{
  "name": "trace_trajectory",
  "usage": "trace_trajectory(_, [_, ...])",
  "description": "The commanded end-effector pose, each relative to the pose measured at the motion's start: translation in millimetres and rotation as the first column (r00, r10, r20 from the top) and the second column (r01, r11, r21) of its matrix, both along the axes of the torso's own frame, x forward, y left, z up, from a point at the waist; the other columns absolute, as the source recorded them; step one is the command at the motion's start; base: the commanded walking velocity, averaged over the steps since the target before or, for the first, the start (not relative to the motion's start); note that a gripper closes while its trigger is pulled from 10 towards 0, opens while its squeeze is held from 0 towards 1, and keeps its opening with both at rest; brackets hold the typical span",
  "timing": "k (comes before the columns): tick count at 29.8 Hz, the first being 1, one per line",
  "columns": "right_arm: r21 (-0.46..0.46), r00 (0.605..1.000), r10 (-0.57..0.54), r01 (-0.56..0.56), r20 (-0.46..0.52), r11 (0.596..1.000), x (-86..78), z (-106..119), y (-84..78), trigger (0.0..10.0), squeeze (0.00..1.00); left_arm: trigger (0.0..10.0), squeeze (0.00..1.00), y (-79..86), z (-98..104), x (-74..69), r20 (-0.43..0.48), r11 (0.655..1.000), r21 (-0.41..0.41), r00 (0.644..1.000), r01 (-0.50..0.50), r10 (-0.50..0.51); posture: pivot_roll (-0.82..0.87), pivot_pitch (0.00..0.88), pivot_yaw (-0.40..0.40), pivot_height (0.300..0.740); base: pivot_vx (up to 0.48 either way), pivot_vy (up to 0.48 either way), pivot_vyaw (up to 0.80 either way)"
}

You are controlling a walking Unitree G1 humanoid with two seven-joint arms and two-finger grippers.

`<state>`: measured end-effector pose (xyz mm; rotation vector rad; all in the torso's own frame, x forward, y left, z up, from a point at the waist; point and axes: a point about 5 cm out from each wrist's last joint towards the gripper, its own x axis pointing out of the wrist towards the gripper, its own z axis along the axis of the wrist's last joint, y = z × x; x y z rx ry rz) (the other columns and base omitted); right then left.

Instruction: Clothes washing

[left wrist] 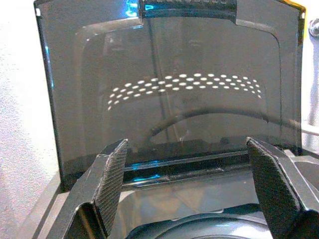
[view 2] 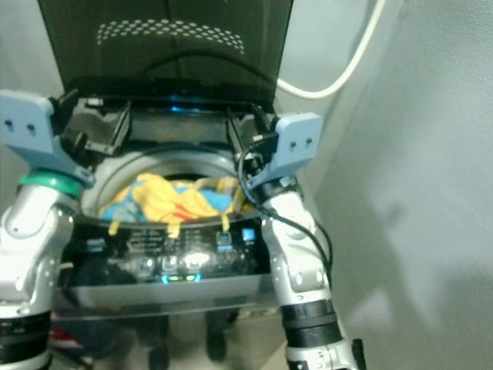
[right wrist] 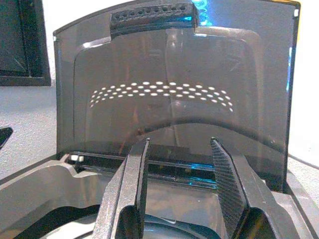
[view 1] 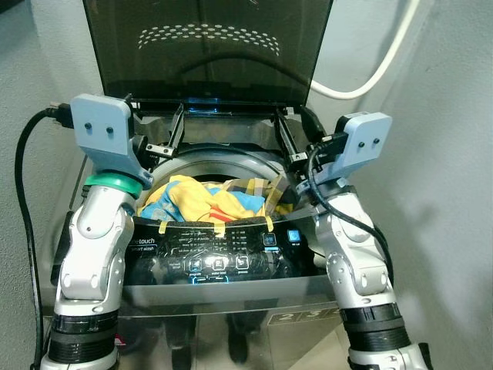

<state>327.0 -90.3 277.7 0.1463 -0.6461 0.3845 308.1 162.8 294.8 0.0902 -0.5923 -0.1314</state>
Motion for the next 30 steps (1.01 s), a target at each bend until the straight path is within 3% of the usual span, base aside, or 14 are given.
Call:
trace_trajectory(1, [0.004,1.000,-0.008,0.008,0.001,1.000,-1.8,-1,-3.8,10.0,0.00,10.0,0.00,-3.5,-3,-1.1,-0.011,1.000,0.017,1.000,0.003,-0.003,0.08,0.053,-0.015,0.740,0.000,0.000,0.00])
trace_trajectory(30, [-0.002,0.995,-0.077,0.077,-0.061,0.997,8.6,-11,-15.8,10.0,0.00,10.0,0.00,-3.5,-5,-0.2,-0.042,0.998,0.048,0.998,0.050,-0.048,0.07,0.032,-0.004,0.740,0.000,0.000,0.00])
